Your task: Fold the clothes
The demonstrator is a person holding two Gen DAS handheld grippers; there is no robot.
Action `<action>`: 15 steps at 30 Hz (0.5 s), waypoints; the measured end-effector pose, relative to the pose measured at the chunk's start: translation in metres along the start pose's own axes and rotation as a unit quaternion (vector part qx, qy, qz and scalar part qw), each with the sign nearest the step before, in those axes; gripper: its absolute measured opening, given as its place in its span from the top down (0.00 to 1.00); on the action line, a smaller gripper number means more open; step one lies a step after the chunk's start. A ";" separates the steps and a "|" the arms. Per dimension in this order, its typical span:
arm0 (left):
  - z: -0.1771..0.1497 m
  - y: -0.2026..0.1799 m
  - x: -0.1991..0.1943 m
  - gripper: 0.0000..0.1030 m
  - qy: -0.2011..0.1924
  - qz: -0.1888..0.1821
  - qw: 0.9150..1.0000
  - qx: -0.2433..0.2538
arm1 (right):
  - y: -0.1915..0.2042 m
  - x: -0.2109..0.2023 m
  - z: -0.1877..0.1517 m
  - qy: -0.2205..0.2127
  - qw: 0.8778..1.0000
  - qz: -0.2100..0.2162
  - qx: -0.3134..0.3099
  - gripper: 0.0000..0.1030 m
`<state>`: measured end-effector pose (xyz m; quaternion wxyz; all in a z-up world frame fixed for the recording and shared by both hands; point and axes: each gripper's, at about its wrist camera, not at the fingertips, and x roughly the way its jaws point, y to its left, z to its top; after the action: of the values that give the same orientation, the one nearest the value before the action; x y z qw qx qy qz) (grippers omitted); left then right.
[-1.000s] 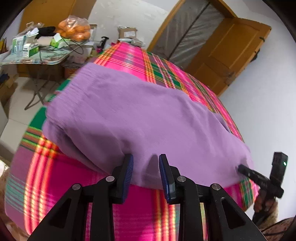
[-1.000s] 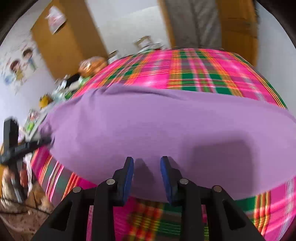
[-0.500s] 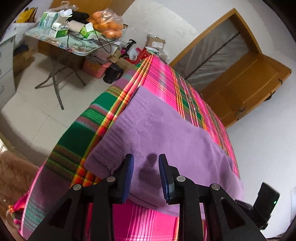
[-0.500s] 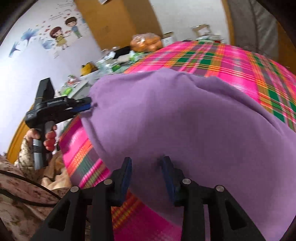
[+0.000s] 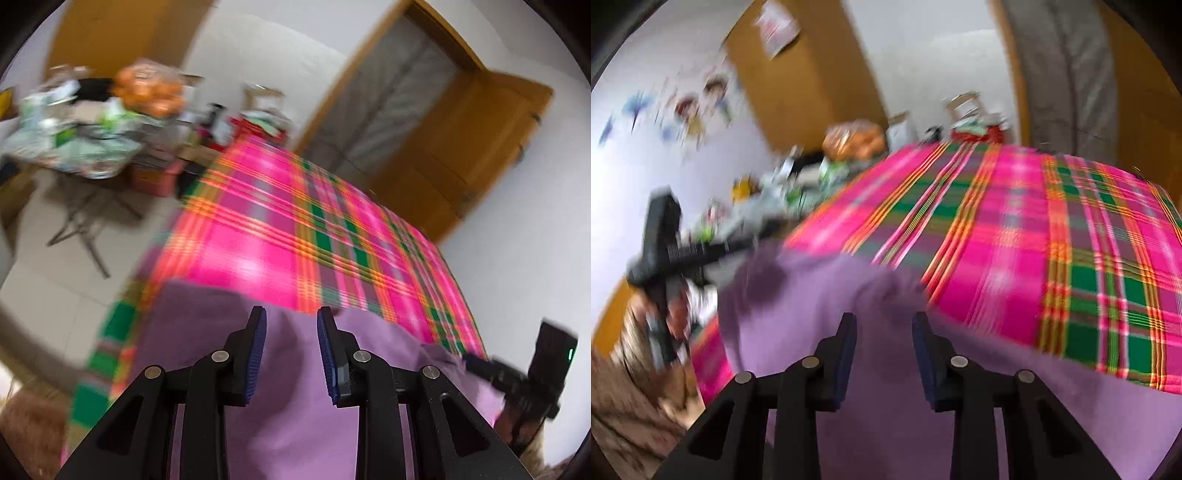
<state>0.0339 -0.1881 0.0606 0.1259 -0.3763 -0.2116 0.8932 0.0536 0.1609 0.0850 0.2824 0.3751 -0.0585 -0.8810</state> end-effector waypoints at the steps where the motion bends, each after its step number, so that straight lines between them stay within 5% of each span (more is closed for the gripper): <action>1: 0.002 -0.007 0.008 0.72 0.009 -0.007 1.000 0.008 | -0.007 -0.003 0.006 -0.012 1.000 -0.005 0.014 0.68; 7: 0.008 -0.056 0.042 0.71 0.058 -0.021 0.994 0.095 | -0.032 -0.030 0.058 -0.076 0.996 -0.026 0.030 0.68; 11: 0.016 -0.078 0.035 0.71 0.045 -0.028 0.990 0.132 | -0.044 -0.048 0.096 -0.110 0.993 -0.029 0.040 0.68; 15: 0.017 -0.073 0.042 0.71 0.054 -0.031 0.990 0.127 | -0.054 -0.012 0.095 -0.020 0.999 -0.010 0.033 0.68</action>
<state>-0.0026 -0.1123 0.0795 0.2115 -0.3980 -0.1012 0.8869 -0.0301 0.2023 0.1430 0.2597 0.3674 -0.0893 -0.8886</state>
